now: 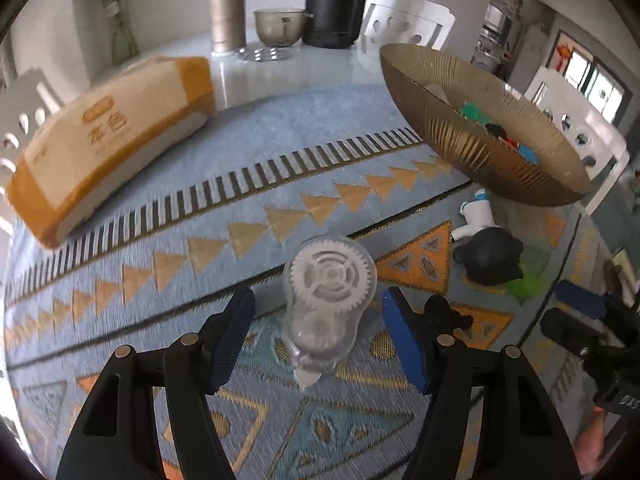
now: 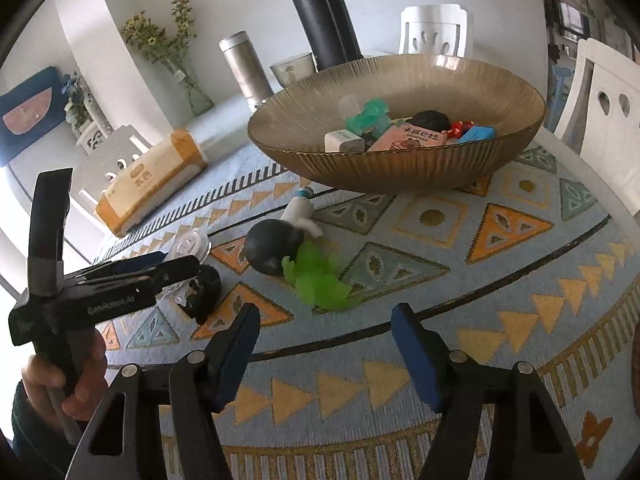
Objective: Organize rigid objects
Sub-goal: 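Grasp the clear gear-shaped tape dispenser with the left tool while the right tool grasps the green toy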
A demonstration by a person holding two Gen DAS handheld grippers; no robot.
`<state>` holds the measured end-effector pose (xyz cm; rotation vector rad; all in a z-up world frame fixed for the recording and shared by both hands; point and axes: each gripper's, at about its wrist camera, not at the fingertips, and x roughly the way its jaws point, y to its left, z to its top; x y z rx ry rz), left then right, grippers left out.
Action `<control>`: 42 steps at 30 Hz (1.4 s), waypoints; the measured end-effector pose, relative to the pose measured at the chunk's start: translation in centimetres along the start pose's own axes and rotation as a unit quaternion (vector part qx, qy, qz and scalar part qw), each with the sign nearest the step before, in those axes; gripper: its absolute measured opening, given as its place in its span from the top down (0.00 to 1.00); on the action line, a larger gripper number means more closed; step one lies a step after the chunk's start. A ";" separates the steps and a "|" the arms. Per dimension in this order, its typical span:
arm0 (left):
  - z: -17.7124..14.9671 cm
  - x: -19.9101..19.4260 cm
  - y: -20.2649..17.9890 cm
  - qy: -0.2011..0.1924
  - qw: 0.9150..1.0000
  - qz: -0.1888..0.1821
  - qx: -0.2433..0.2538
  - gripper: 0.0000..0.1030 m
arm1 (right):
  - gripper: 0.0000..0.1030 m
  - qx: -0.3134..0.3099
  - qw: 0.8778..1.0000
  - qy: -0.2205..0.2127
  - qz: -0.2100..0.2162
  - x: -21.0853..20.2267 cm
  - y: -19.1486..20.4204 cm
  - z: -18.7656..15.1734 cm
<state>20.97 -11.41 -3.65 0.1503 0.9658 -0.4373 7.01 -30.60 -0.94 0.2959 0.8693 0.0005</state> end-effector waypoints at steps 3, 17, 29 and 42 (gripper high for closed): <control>0.0 0.2 -0.9 -0.020 0.999 0.025 0.019 0.55 | 0.34 -0.012 1.000 0.020 -0.015 1.3 0.5 0.4; -4.3 -7.2 -0.3 -0.035 0.999 0.020 -0.026 0.56 | 0.97 -0.069 0.997 0.018 0.040 -0.8 2.1 -1.6; -12.8 -10.8 -1.1 -0.088 0.993 0.014 -0.076 0.56 | 0.48 -0.046 0.993 0.065 0.086 -2.3 2.1 -3.1; -12.8 -11.2 -1.4 -0.106 0.992 0.016 -0.061 0.55 | 0.55 -0.045 0.998 0.049 -0.015 4.1 4.5 1.2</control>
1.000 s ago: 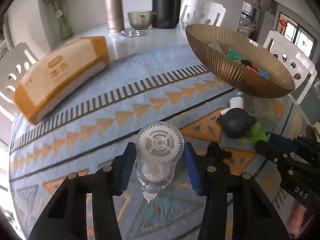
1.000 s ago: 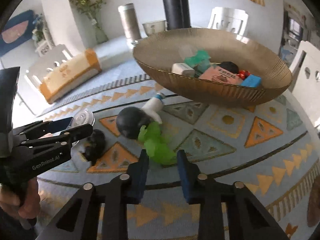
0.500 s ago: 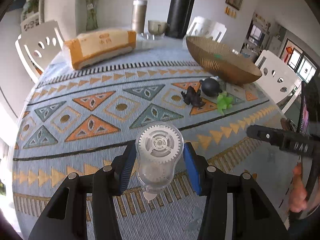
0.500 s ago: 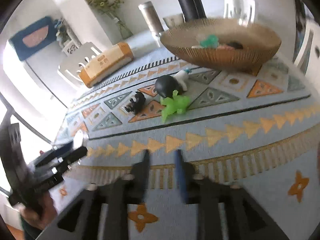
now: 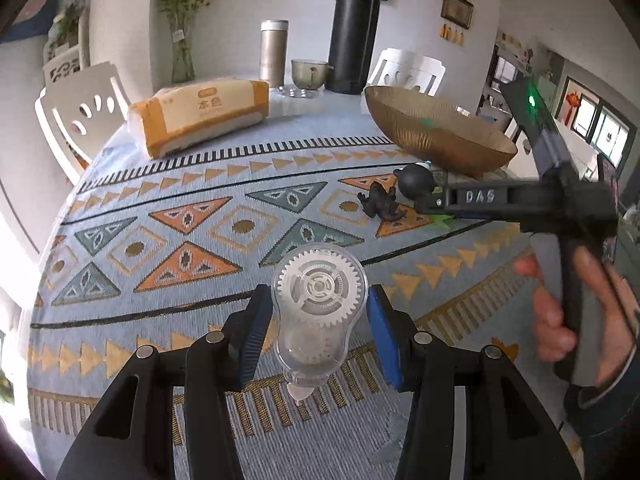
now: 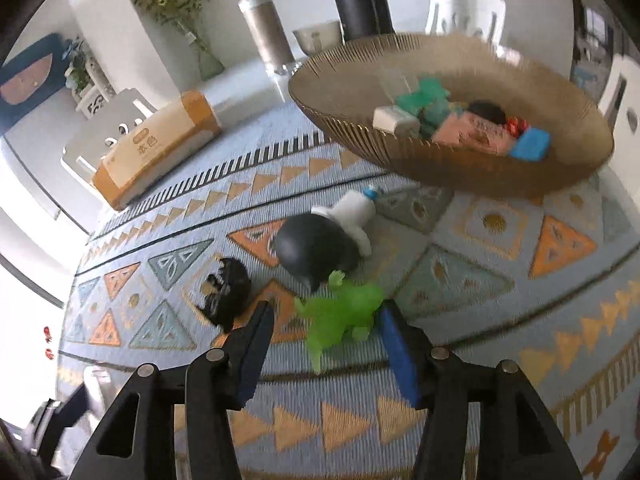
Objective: Organize rigid objects
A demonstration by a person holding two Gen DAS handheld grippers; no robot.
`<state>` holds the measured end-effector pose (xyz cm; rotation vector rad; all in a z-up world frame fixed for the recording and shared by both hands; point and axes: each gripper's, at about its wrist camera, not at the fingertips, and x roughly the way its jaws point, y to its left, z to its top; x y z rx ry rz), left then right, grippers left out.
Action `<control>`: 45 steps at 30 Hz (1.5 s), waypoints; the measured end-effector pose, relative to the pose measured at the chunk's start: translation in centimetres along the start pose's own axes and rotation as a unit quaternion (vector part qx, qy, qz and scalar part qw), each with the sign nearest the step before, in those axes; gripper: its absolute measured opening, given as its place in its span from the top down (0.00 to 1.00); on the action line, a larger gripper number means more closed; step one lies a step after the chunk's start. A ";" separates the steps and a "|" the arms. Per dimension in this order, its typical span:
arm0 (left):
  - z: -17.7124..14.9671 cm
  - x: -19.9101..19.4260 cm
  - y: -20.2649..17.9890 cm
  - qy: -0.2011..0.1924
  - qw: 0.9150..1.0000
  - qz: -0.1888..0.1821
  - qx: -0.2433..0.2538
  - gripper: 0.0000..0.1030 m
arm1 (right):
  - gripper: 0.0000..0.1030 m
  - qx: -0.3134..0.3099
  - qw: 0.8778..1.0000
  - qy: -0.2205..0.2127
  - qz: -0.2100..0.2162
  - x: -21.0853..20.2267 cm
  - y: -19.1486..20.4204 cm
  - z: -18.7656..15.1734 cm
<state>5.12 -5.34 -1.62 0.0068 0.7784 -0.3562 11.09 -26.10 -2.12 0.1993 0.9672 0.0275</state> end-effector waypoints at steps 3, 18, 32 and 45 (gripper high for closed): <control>0.0 0.0 0.3 0.001 1.000 -0.005 -0.009 0.55 | 0.61 -0.002 1.000 -0.019 -0.004 -0.5 -0.2 -0.9; -0.1 0.1 0.2 0.006 1.000 -0.001 -0.006 0.55 | 0.60 -0.136 0.986 0.007 0.101 -4.2 0.4 -7.1; -0.1 0.4 -0.1 0.013 1.000 -0.004 -0.001 0.55 | 0.51 -0.160 0.987 -0.010 0.002 -3.6 2.3 -7.3; -0.1 0.4 -0.4 0.013 1.000 0.004 0.013 0.55 | 0.61 -0.214 0.976 -0.033 0.003 -4.4 3.8 -8.2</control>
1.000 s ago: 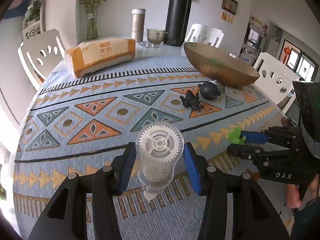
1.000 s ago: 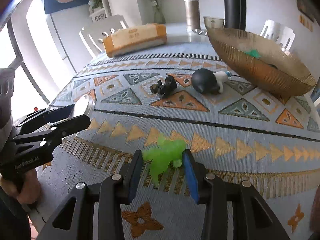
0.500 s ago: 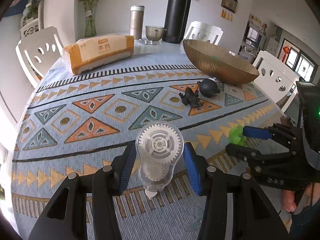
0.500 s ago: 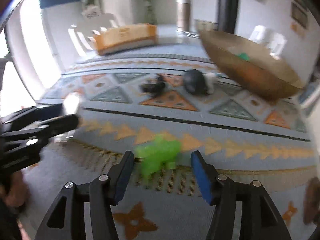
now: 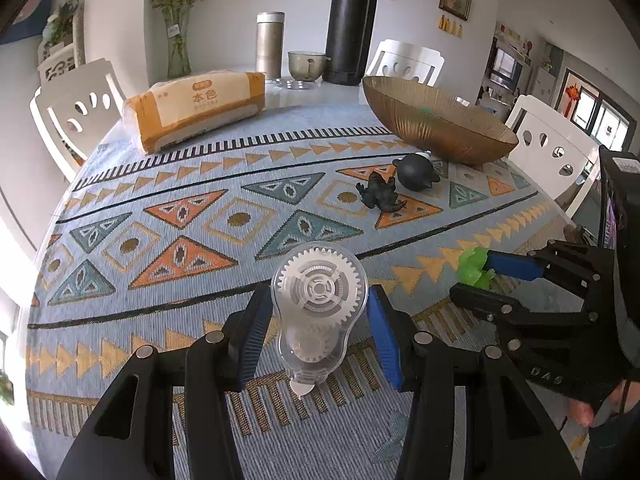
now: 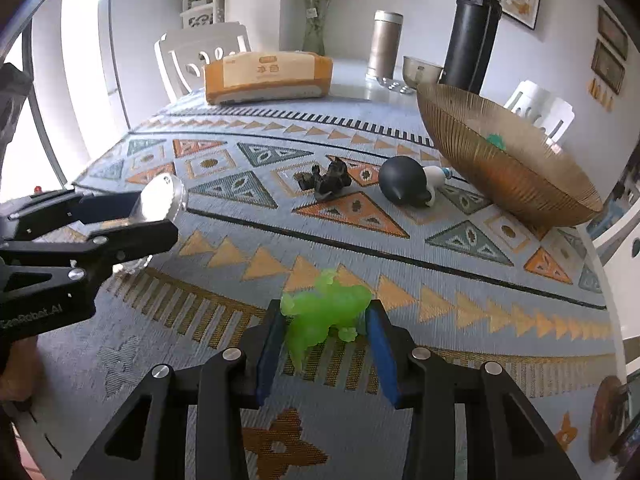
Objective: Organize rigid objects
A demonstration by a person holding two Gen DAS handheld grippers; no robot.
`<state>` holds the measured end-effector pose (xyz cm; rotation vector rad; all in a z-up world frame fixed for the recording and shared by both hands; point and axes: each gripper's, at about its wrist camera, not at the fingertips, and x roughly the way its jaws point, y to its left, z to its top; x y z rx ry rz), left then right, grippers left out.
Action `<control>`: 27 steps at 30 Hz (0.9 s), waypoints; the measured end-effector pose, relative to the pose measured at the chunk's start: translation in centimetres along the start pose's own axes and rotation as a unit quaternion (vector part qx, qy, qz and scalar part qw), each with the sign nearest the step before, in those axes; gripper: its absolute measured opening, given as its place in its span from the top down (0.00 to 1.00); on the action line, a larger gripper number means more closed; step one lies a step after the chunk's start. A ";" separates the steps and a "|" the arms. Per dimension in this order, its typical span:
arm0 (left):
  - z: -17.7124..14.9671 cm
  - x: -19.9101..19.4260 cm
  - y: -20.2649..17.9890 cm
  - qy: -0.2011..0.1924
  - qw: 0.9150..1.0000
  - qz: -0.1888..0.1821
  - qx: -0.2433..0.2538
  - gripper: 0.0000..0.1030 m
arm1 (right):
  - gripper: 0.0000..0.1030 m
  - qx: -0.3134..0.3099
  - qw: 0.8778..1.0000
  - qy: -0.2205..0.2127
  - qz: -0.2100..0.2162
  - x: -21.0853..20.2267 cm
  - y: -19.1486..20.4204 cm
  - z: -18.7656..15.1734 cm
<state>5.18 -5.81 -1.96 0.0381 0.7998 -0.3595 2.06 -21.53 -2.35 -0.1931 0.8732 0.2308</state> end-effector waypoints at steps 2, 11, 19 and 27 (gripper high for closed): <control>0.0 0.0 0.0 -0.001 1.000 0.001 0.001 0.55 | 0.61 0.012 1.000 -0.003 0.005 0.0 -0.4 0.1; 2.2 -2.6 -1.3 -0.047 0.999 0.024 -0.005 0.55 | 0.61 0.054 0.998 -0.035 -0.006 -1.9 -1.9 -0.2; 11.3 -6.7 -6.7 -0.124 0.991 -0.038 0.039 0.55 | 0.61 0.120 0.981 -0.146 -0.033 -11.5 -8.1 3.9; 18.5 -1.8 -11.1 -0.118 0.989 -0.078 0.037 0.55 | 0.61 0.248 0.944 -0.200 -0.089 -15.1 -16.9 8.2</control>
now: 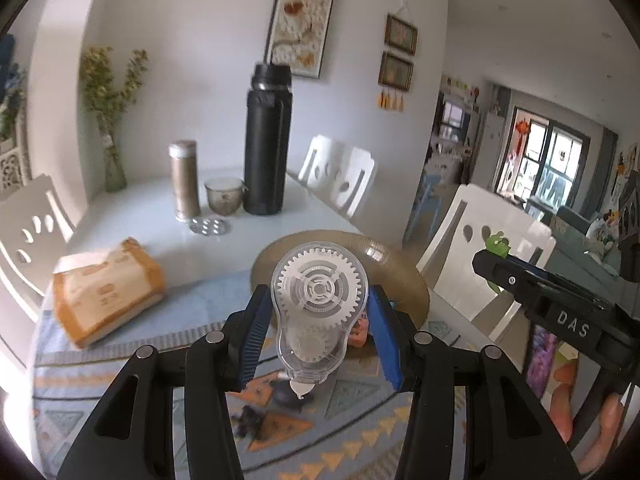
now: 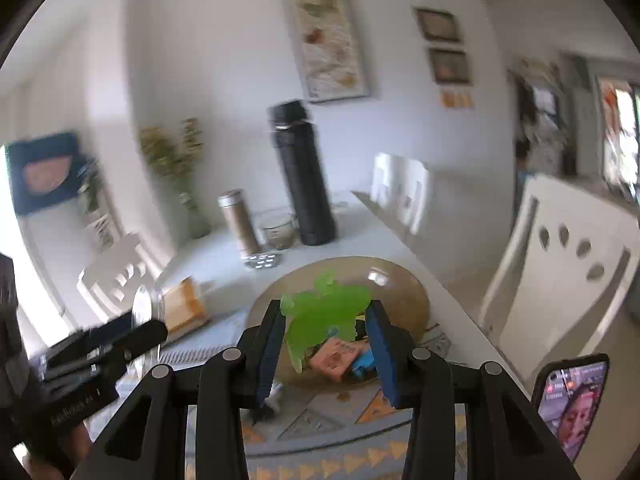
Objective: Organize rigid objects
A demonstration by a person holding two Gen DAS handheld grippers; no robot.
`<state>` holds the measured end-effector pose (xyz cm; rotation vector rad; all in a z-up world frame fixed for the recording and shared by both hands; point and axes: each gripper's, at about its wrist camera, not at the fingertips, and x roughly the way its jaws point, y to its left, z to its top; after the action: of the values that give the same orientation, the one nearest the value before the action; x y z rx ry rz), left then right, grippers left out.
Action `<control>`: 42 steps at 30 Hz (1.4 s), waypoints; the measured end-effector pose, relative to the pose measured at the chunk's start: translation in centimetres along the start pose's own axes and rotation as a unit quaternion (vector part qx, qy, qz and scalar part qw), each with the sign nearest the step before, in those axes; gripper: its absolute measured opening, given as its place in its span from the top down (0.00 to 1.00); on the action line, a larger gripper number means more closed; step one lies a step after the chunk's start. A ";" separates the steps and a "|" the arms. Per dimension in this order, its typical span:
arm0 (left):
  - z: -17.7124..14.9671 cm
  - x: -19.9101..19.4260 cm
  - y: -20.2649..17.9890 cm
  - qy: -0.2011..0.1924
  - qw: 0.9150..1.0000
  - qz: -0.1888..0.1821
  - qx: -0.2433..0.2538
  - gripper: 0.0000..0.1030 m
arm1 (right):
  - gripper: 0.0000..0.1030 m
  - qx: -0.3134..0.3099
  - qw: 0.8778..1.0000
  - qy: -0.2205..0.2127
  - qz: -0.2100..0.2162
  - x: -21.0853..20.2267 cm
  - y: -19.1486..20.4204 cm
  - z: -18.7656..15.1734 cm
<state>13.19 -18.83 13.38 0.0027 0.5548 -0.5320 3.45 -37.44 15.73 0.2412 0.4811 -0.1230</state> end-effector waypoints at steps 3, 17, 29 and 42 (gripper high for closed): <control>-0.2 4.2 -0.2 0.035 0.999 0.001 -0.006 0.55 | 0.61 0.024 0.998 0.043 -0.049 3.8 -1.5 -0.1; -2.2 6.6 0.4 0.065 0.998 0.022 0.003 0.36 | 0.45 0.031 0.992 0.122 -0.014 10.2 -4.0 -2.1; -6.4 -6.4 6.3 0.022 0.996 0.078 -0.032 0.33 | 0.40 -0.032 0.990 0.132 0.033 3.1 1.9 -6.2; -17.6 -7.4 13.1 0.090 0.983 0.124 -0.100 0.33 | 0.40 -0.067 0.965 0.241 0.084 6.1 8.2 -15.5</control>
<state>5.42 -1.41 0.27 -0.0715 0.7720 -0.2313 3.41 -25.85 1.15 0.1780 0.9471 0.1397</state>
